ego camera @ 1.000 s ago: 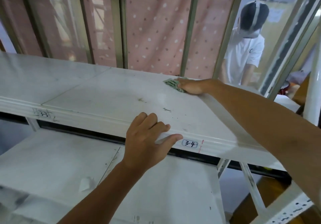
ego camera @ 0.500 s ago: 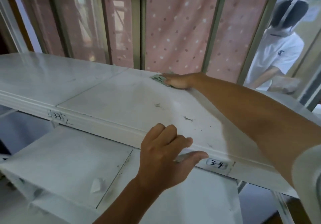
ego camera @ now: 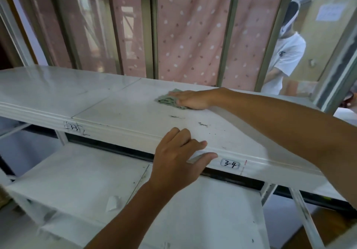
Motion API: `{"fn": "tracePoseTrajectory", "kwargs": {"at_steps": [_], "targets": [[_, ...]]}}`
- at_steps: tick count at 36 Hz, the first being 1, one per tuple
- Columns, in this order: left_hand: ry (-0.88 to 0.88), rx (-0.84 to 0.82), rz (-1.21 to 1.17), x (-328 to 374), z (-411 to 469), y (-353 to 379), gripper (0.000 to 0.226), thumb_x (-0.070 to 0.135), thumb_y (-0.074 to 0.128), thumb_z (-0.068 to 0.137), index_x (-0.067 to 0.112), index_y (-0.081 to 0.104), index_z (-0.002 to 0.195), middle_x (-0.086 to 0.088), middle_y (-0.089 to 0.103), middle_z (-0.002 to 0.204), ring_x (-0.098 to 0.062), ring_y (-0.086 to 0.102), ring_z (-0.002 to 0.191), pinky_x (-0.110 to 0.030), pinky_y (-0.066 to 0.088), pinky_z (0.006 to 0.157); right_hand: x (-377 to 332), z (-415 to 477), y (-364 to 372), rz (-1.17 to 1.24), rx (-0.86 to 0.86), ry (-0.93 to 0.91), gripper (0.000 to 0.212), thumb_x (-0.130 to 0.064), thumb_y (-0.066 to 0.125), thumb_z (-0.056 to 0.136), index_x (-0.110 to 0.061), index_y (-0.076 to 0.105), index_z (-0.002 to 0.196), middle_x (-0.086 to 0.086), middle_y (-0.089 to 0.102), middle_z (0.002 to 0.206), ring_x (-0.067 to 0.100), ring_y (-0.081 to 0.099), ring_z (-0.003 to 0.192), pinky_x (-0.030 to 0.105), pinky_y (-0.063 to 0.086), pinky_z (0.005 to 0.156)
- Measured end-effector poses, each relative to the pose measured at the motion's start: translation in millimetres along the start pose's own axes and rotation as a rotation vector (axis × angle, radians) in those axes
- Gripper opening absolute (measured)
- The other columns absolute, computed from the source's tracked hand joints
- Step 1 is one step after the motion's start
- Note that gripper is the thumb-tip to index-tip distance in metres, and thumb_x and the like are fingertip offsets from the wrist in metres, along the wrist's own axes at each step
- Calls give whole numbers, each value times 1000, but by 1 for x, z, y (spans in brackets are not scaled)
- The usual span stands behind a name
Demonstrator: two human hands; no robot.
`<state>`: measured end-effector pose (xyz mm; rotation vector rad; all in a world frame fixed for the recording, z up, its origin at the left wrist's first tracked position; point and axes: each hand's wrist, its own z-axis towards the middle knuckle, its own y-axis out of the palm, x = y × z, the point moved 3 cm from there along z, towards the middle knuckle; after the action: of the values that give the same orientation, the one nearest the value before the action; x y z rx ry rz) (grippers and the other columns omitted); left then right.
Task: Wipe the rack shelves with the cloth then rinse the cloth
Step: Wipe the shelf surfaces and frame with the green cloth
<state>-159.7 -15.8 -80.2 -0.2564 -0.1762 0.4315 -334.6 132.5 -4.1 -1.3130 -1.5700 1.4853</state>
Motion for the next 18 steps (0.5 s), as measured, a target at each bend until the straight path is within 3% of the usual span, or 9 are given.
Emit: {"fn": "tracePoseTrajectory", "kwargs": {"at_steps": [3,7,12,18], "targets": [[41,-97,0,-8,-5,-12,19,22,77,92,5,79,100,-4,64,80,-18,52,72,-28,47,67,5,1,-7,-75,-32,108,61,-53,14,105,-27,-1,158,-4,-3,165,13,0,151,34,0,119],[60,-119,88,-40,-7,-43,21,15,76,93,0,76,107,-10,67,89,-23,58,79,-33,51,72,5,11,-13,-37,-37,300,62,-56,13,102,-32,-1,158,-8,-3,164,16,1,151,42,0,121],[16,-78,228,-118,-13,-106,27,28,80,90,2,78,99,-11,69,95,-27,63,87,-33,54,76,73,92,-14,-83,-43,489,95,-85,11,65,-48,0,152,-10,-3,165,25,8,151,55,8,118],[-28,-57,418,-204,-21,-182,32,30,75,88,-1,78,93,-16,70,94,-31,64,86,-34,54,78,-32,79,-18,-88,27,554,73,-62,23,92,-35,3,157,-1,1,166,28,9,151,52,8,119]]}}
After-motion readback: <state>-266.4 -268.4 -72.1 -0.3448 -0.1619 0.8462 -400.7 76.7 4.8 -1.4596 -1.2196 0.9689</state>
